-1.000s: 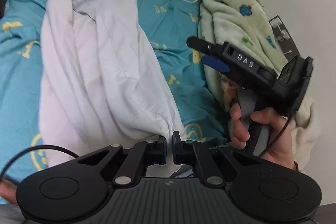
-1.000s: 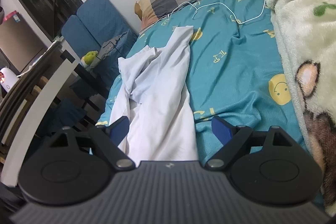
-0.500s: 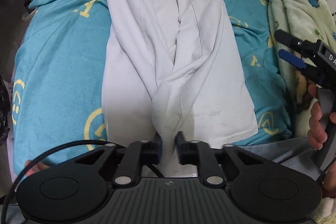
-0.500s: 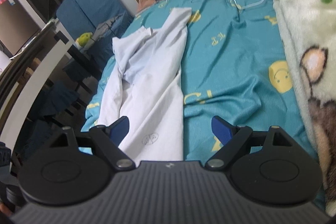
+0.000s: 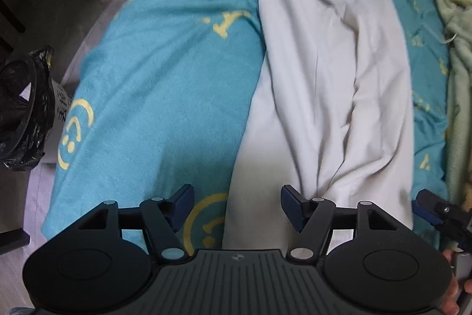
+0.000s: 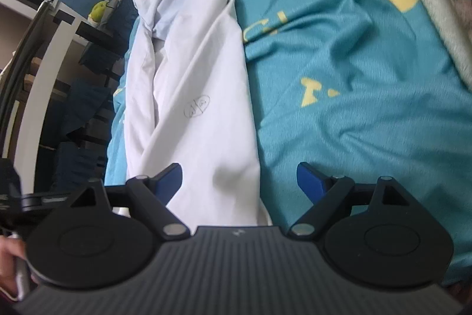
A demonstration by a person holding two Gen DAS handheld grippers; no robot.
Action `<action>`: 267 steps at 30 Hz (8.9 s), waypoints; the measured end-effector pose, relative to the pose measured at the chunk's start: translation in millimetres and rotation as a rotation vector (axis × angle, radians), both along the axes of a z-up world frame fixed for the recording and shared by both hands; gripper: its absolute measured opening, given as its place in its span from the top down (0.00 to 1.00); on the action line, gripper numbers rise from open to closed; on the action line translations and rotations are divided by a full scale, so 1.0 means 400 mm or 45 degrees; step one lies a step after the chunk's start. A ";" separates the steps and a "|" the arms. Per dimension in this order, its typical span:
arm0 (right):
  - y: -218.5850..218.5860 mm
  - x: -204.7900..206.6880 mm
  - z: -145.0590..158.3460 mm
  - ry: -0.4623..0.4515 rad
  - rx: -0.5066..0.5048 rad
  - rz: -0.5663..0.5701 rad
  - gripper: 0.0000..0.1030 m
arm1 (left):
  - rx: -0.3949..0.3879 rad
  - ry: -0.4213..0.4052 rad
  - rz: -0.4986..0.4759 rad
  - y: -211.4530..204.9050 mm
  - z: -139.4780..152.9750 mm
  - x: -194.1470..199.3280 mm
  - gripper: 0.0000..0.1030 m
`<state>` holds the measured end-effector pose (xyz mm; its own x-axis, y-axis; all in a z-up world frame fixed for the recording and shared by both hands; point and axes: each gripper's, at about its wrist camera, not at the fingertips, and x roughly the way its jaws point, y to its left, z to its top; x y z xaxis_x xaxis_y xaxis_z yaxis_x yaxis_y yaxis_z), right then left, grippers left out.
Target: Fold clothes
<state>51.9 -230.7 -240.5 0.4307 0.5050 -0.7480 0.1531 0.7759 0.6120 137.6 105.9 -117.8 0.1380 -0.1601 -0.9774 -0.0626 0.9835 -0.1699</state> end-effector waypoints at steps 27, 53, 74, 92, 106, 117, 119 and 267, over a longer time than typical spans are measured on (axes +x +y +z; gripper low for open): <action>0.105 -0.101 0.068 -0.072 0.032 0.166 0.94 | -0.300 0.183 -0.345 -0.025 0.040 -0.044 0.93; -0.025 -0.381 0.370 -0.444 0.195 0.030 0.94 | -0.721 -0.455 -0.257 0.155 0.543 -0.417 0.95; -0.033 0.223 0.298 -0.453 0.064 -0.098 0.94 | -0.644 -0.747 0.003 0.090 0.357 0.173 0.94; -0.047 0.440 0.009 -0.305 -0.006 -0.119 0.90 | -0.293 -0.559 -0.064 0.014 0.022 0.426 0.72; -0.049 0.206 0.115 -0.356 -0.169 -0.130 0.35 | -0.149 -0.626 -0.053 0.006 0.116 0.181 0.42; -0.005 0.241 0.033 -0.315 -0.215 -0.056 0.43 | -0.137 -0.507 -0.039 -0.003 0.022 0.200 0.44; 0.005 0.251 0.017 -0.307 -0.221 -0.038 0.52 | -0.136 -0.494 -0.041 -0.008 0.008 0.205 0.45; 0.036 0.081 0.027 -0.221 0.499 -0.517 0.86 | -1.105 -0.476 0.809 0.056 -0.082 -0.019 0.93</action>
